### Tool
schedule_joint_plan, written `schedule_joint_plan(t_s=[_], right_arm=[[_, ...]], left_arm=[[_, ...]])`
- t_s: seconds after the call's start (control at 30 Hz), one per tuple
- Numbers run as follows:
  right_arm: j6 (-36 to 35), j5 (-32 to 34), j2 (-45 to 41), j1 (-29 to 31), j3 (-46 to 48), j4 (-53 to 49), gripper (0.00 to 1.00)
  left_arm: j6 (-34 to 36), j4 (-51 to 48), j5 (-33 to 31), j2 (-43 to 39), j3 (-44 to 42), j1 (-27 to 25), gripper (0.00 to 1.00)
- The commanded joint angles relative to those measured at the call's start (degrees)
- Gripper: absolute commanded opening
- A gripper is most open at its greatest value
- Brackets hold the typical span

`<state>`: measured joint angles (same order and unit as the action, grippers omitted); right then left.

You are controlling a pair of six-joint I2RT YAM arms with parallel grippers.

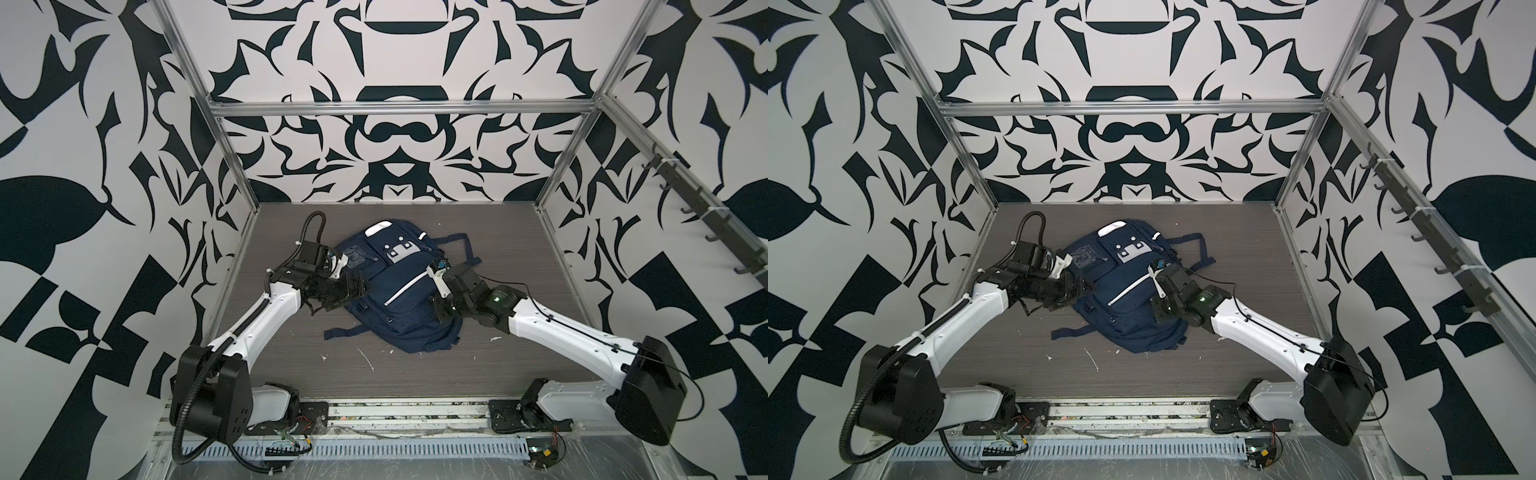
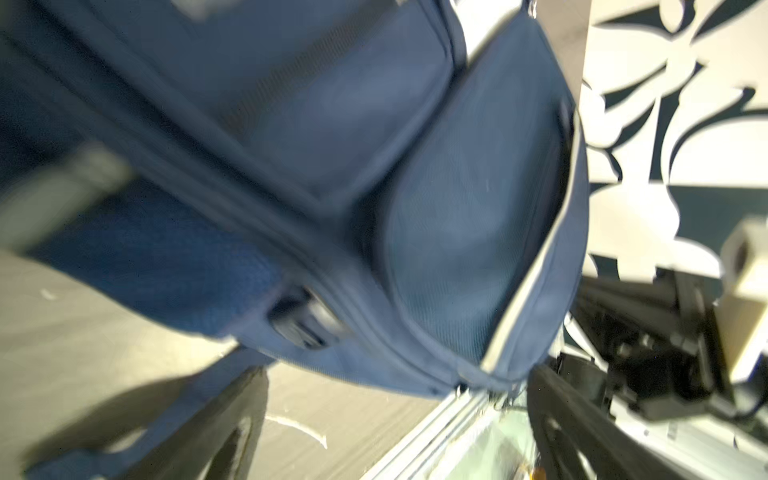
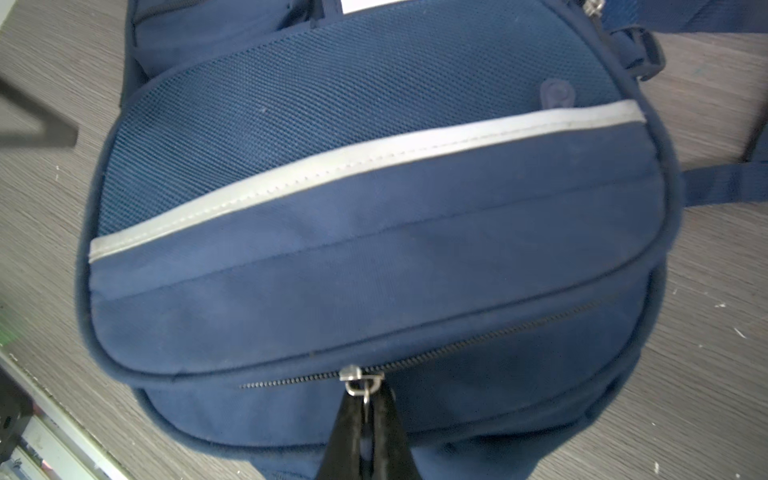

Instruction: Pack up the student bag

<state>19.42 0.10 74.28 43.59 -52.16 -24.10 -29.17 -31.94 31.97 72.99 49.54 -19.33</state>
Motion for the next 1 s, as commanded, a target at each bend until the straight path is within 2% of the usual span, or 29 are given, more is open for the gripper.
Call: schedule_joint_plan(t_s=[0.0, 0.1, 0.2, 0.33, 0.47, 0.53, 0.57, 0.67, 0.73, 0.77, 0.9, 0.97], right_arm=[[0.31, 0.34, 0.7, 1.08, -3.95, 0.6, 0.0], [1.2, 0.41, 1.7, 1.92, -4.18, 2.46, 0.0], [2.06, 1.09, 2.74, 3.12, -4.51, 3.89, 0.0], [3.07, 1.46, 3.74, 4.88, -4.82, 5.63, 0.0], [3.67, 2.13, 4.55, 6.83, -5.58, 6.11, 0.0], [4.21, 2.7, 4.64, 7.73, -5.58, 6.26, 0.0], [4.57, 3.01, 4.61, 8.16, -5.42, 6.32, 0.0], [5.48, 3.59, 4.05, 9.08, -4.71, 6.42, 0.0], [5.87, 3.89, 3.41, 9.48, -4.2, 6.06, 0.0], [5.89, 4.1, 2.98, 9.71, -3.86, 5.76, 0.0], [5.7, 4.64, 0.83, 9.83, -2.29, 3.55, 0.0], [5.13, 4.65, -0.68, 9.84, -1.55, 2.16, 0.0]], left_arm=[[-4.84, 0.74, 5.98, -3.66, -4.67, -4.23, 0.99], [-11.76, 7.38, 5.5, -4.64, -8.09, -6.85, 0.99], [-19.3, 20.39, 4.45, -4.93, -13.01, -6.84, 0.99], [-23.0, 29.34, 3.8, 1.54, -13.58, -5.9, 1.0], [-31.67, 44.22, 4.84, 8.45, -14.38, -5.89, 0.87], [-34.63, 47.33, 4.64, 10.75, -14.22, -5.89, 0.72], [-35.03, 47.98, 4.31, 11.45, -14.08, -5.89, 0.59], [-32.49, 44.49, 3.09, 12.13, -12.39, -5.55, 0.23], [-29.19, 39.55, 2.11, 11.79, -10.66, -4.67, 0.04], [-27.43, 36.75, 1.73, 11.49, -9.83, -3.84, 0.0], [-18.26, 25.27, 2.34, 10.68, -5.94, 0.79, 0.0], [-10.33, 16.84, 2.52, 11.13, -2.19, 2.96, 0.0]])
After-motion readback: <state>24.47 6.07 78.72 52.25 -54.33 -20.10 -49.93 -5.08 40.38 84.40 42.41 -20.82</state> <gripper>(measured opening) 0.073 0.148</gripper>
